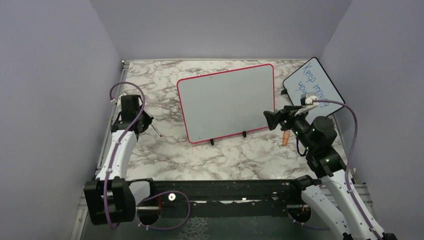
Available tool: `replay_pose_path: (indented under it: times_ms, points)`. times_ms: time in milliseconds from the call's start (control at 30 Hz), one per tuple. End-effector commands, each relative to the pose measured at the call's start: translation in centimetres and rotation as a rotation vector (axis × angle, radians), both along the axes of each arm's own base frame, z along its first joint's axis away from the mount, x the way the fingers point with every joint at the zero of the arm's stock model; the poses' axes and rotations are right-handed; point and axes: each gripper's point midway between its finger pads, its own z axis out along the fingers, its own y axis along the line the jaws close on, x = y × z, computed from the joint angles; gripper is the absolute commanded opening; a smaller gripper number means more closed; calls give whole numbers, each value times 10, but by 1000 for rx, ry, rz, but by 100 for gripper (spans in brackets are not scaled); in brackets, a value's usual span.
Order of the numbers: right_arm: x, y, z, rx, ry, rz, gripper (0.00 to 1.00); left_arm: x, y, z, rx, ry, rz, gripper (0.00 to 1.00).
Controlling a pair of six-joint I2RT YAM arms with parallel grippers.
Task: Write a sentence on the whiteboard
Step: Open the whiteboard marker at the center of the board.
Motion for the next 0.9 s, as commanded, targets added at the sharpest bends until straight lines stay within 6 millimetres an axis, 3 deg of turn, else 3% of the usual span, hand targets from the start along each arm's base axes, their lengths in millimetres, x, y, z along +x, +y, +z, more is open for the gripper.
replay_pose_path:
  times_ms: [0,200,433,667,867]
  points:
    - [-4,24,16,46,-4,127,100,2,-34,50,-188,-153,-57,0]
    - [-8,56,30,76,-75,315,100,-4,-57,97,-352,-285,-63,0]
    - [-3,90,38,176,-99,480,100,-8,-88,130,-542,-335,-128,0]
    - [-11,164,38,142,-143,540,100,-20,-107,137,-635,-336,-120,0]
    - [-16,213,40,169,-154,524,100,-30,-124,140,-677,-345,-91,0]
